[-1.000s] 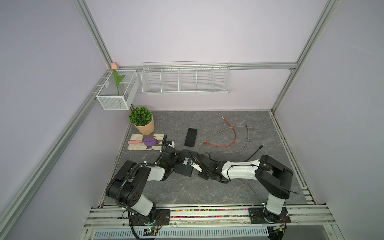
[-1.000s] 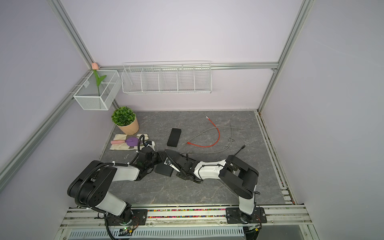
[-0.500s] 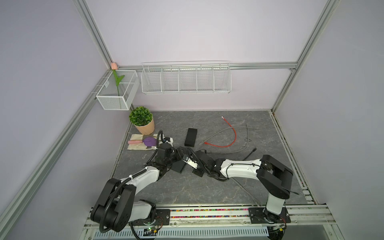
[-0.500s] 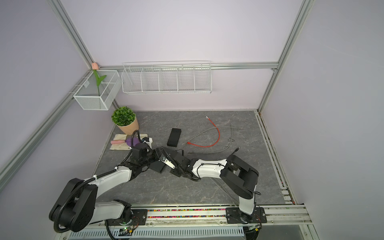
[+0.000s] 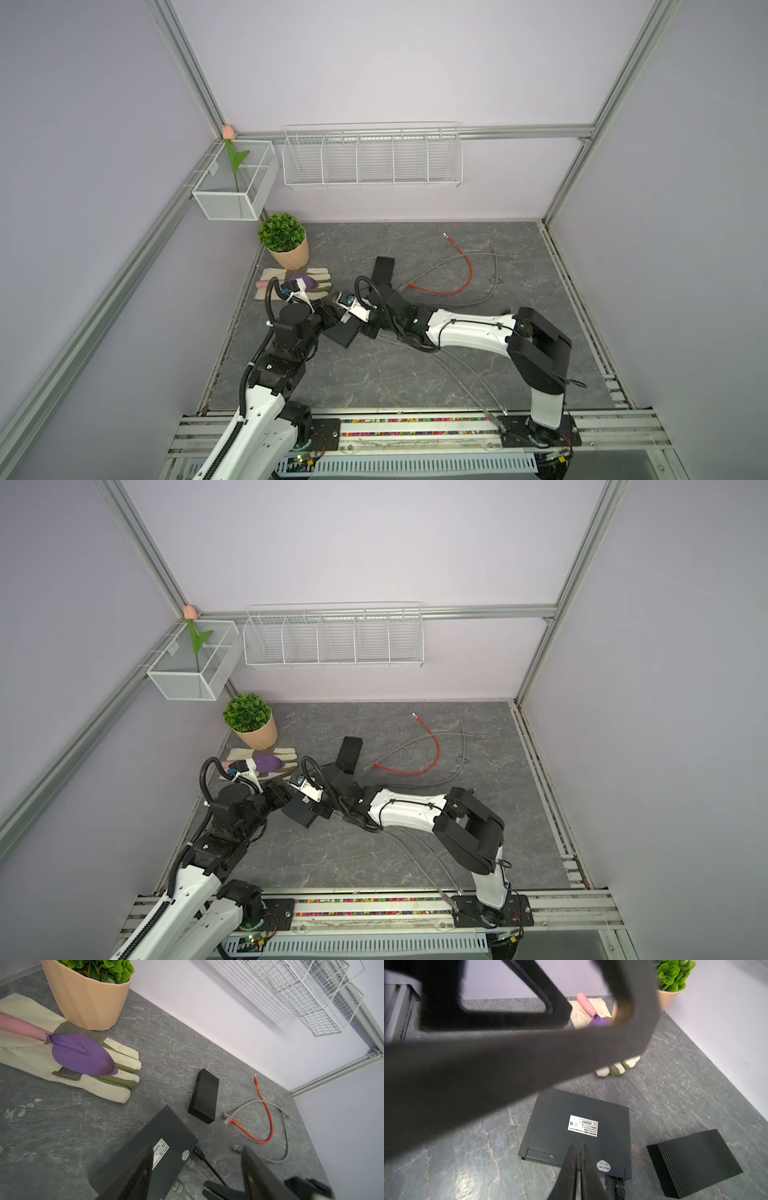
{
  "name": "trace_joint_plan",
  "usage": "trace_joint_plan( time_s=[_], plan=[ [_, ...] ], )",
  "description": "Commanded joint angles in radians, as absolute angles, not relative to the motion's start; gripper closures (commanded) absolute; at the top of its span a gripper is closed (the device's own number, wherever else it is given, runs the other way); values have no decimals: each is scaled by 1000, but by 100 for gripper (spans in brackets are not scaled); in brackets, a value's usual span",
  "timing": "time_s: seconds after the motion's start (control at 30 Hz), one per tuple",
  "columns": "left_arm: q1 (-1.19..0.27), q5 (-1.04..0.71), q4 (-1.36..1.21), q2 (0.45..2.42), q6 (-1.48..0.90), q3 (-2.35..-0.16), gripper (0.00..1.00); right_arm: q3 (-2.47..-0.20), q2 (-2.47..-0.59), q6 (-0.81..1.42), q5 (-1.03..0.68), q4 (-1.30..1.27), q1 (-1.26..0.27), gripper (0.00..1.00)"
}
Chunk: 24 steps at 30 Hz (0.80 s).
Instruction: Insert the plug into the switch port
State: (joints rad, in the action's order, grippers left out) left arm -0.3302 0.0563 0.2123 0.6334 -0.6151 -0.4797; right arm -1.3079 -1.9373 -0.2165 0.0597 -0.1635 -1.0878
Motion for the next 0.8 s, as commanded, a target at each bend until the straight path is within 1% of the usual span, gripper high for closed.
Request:
trace_joint_plan(
  time_s=[0.0, 0.1, 0.17, 0.23, 0.33, 0.4, 0.5, 0.57, 0.63, 0.77],
  plan=[
    [-333, 54, 272, 632, -598, -495, 33, -1294, -1962, -209, 58, -136, -1091, 88],
    [-331, 36, 265, 660, -597, -508, 33, -1278, -1917, -210, 100, -74, -1091, 83],
    [-331, 22, 252, 673, -600, -511, 34, -1259, -1872, -208, 145, 21, -1091, 77],
    [-331, 13, 239, 672, -604, -506, 35, -1238, -1818, -176, 188, 130, -1091, 73],
    [-331, 3, 213, 670, -613, -493, 36, -1134, -1673, -60, 224, 206, -1101, 67],
    [-331, -1, 204, 673, -614, -488, 37, -1064, -1566, 0, 212, 264, -1119, 63],
    [-331, -22, 193, 678, -615, -478, 38, -991, -1426, 82, 286, 403, -1164, 62],
    [-331, -44, 169, 681, -622, -462, 39, -943, -1364, 151, 212, 473, -1164, 59],
    [-331, -69, 140, 684, -629, -446, 40, -902, -1339, 225, 157, 499, -1166, 59],
    [-331, -103, 107, 696, -632, -426, 41, -753, -1293, 376, 31, 432, -1167, 60]
  ],
)
